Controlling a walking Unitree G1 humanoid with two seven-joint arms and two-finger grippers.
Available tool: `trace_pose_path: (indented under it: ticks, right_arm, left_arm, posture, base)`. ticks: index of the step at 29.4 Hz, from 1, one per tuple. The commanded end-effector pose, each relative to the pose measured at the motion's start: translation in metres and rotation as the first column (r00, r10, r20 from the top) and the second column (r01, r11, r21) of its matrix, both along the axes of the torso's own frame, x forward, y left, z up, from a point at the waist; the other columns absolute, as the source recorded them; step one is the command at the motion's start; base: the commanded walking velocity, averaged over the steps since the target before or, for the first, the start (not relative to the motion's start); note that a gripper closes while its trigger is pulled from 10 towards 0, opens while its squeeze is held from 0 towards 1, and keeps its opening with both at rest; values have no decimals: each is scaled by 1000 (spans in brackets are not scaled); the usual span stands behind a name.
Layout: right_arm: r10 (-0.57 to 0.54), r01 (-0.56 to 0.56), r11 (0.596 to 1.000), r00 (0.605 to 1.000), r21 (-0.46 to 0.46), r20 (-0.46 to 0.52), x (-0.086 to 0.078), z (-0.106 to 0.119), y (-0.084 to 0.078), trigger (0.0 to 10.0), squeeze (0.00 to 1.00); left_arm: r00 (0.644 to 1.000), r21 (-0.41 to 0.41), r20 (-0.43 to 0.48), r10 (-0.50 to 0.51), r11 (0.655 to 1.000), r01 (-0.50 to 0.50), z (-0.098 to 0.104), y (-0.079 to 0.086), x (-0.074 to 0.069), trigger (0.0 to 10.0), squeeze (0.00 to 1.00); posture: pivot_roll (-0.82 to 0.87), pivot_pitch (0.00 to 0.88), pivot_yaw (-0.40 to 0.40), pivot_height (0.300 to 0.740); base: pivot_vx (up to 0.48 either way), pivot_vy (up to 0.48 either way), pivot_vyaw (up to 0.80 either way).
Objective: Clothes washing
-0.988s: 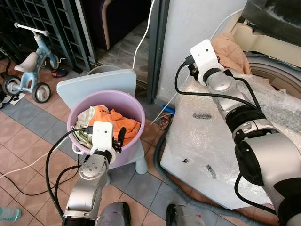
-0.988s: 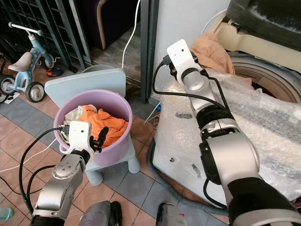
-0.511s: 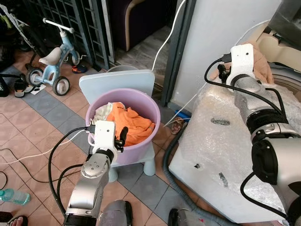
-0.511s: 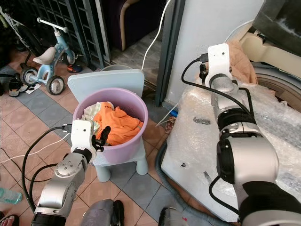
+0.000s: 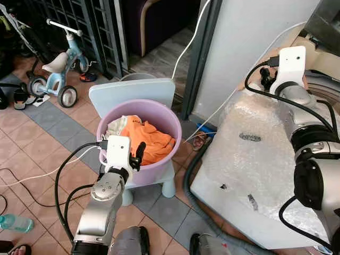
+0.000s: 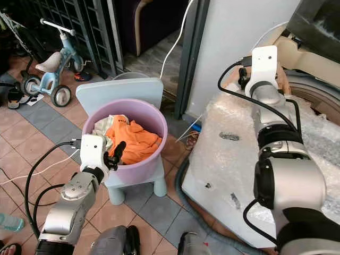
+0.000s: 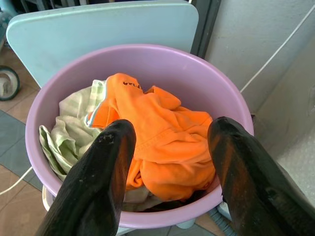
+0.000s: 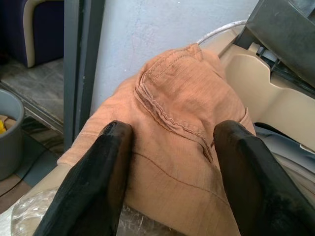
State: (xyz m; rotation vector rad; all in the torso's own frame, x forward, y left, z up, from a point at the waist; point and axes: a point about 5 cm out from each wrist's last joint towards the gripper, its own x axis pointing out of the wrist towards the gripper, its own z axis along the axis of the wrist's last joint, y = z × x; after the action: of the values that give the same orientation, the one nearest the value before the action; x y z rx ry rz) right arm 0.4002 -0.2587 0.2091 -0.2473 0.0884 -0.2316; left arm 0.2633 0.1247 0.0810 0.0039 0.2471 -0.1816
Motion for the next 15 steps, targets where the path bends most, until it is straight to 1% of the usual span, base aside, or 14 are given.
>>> trace_pose_path:
  ticks: [1,3,5,7,8,11,14,15]
  right_arm:
    - [-94,94,995,995,17,-9,-10,-7,-24,10000,0]
    - [-92,92,996,995,3,33,-11,-1,-26,10000,0]
    - [-77,76,997,993,11,91,-12,5,-26,10000,0]
    - [-57,59,998,991,-18,121,-13,8,-26,10000,0]
    - [-54,57,998,991,-20,119,-14,7,-26,10000,0]
    - [-49,50,999,992,-8,112,-17,0,-26,10000,0]
    - [-52,51,999,993,4,109,-19,-4,-26,10000,0]
    - [-51,51,999,992,3,113,-20,-4,-26,10000,0]
  left_arm:
    - [999,-14,15,-29,999,29,3,-1,-1,10000,0]
    - [998,-25,27,-50,998,51,5,-3,-1,10000,0]
    - [998,-28,29,-63,998,63,6,-3,-1,10000,0]
    - [998,-28,32,-62,998,63,6,-3,0,10000,0]
    - [997,-31,38,-68,997,69,7,-3,1,10000,0]
    - [996,-38,52,-71,997,73,9,-2,3,10000,0]
    - [997,-47,48,-63,997,66,10,-1,4,10000,0]
    - [997,-46,48,-65,997,67,10,-1,4,10000,0]
  posture:
    - [3,96,-3,740]
    - [-2,92,1,740]
    - [-9,87,8,740]
    - [-9,86,10,740]
    - [-13,83,12,740]
    - [-14,79,16,740]
    - [-15,74,20,740]
    - [-16,74,20,740]
  base:
    - [0,0,0]
    - [0,0,0]
    - [0,0,0]
    - [0,0,0]
    - [0,0,0]
    - [261,0,0]
    - [372,0,0]
    - [251,0,-563]
